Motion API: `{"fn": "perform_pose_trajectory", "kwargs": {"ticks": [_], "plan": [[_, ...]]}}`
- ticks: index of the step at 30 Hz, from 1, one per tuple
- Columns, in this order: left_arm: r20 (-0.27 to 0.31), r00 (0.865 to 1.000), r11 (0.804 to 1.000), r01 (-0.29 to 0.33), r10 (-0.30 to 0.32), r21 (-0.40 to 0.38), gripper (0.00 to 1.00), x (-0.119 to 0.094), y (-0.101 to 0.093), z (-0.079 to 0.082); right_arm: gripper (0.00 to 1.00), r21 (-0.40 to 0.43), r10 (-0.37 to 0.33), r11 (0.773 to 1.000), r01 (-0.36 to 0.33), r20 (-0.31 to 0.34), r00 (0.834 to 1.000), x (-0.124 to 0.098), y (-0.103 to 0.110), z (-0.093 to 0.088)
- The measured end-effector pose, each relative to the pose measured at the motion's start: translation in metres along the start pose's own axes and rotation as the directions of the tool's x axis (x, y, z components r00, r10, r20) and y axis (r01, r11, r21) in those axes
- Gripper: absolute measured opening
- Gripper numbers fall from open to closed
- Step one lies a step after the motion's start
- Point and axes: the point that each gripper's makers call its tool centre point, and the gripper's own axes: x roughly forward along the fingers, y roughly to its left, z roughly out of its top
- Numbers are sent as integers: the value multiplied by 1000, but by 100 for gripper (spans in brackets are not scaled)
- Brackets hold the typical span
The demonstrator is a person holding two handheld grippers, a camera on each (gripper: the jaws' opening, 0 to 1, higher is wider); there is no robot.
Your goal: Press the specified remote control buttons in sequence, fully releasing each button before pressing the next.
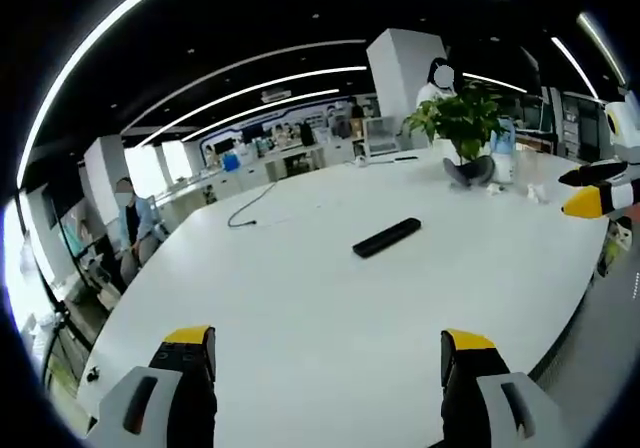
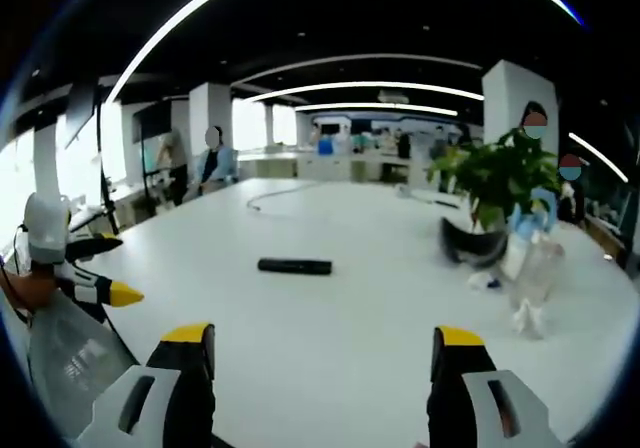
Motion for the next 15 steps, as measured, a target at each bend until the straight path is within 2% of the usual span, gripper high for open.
{"fn": "perform_pose_trajectory", "kwargs": {"ticks": [15], "plan": [[7, 1000, 1000, -1, 1, -1, 97, 0, 1, 1, 88, -4, 6, 1000, -6, -6, 1000, 1, 2, -1]]}}
